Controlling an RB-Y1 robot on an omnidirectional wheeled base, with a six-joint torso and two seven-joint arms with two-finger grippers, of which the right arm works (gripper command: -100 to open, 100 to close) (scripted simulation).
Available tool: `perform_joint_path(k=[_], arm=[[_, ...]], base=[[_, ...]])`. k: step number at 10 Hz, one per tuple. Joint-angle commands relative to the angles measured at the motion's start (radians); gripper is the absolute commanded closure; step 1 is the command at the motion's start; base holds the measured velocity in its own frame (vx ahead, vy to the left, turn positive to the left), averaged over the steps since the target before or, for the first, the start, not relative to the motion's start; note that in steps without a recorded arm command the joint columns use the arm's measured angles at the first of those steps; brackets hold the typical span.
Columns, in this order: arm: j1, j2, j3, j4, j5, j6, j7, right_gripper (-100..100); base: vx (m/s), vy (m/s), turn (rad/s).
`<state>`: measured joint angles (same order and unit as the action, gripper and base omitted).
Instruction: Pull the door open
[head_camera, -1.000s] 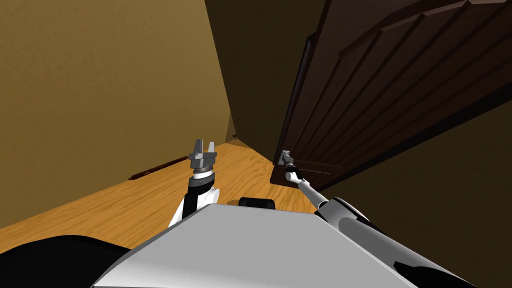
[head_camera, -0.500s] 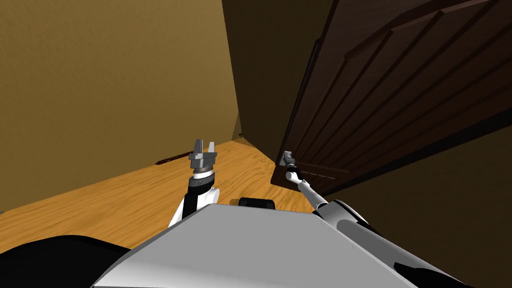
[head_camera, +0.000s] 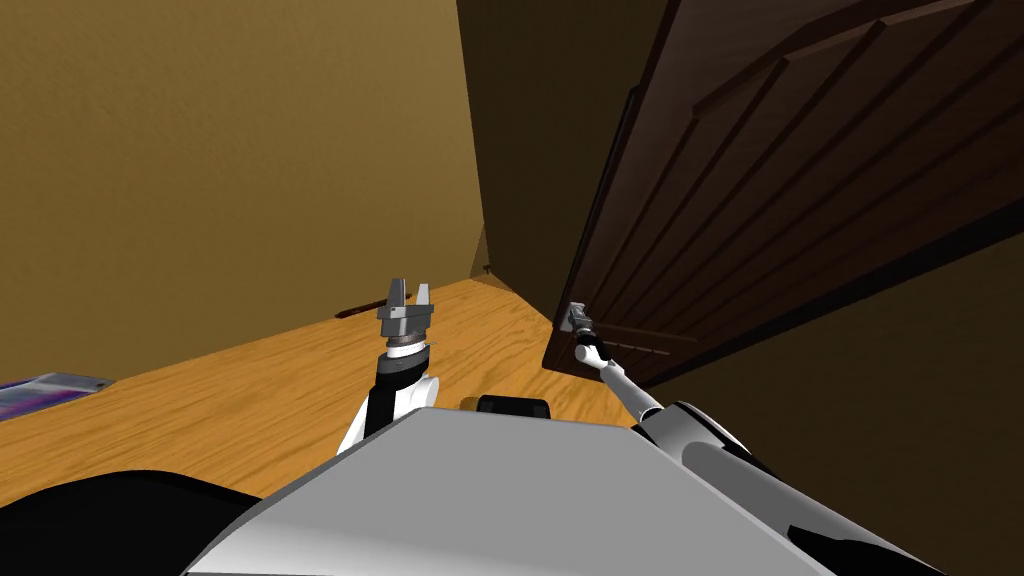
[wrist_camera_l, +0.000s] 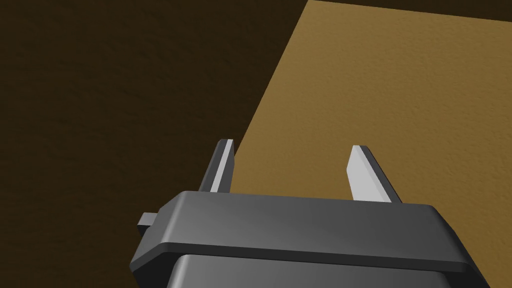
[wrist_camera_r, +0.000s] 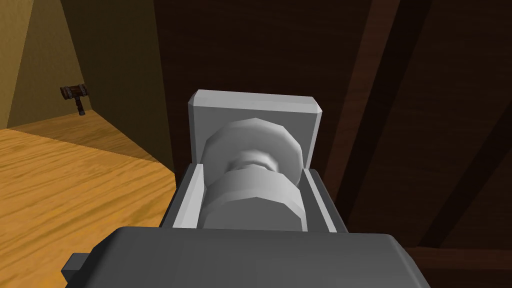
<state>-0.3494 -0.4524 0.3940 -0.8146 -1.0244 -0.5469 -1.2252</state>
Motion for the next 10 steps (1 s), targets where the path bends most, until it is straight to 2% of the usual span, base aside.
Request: perform_joint_path(k=[1,5,7,8,10], arm=[[0.01,-0.008,0.025,-0.017,0.003,0.001,-0.021,100],[0.025,-0.043,0.066,-0.04,0.007,-0.002,-0.065,100],[0.029,-0.055,0.079,-0.047,0.009,-0.003,-0.079,100],[0.026,-0.053,0.074,-0.042,0.008,-0.003,-0.076,100],[0.036,-0.075,0.108,-0.064,0.013,-0.008,-0.102,100]], base=[[-0.219,-0.067,0.105],[-0.194,-0.099,0.127],[-0.161,-0.054,0.064],[-0.062,-0.028,0.02],[-0.179,-0.069,0.085]])
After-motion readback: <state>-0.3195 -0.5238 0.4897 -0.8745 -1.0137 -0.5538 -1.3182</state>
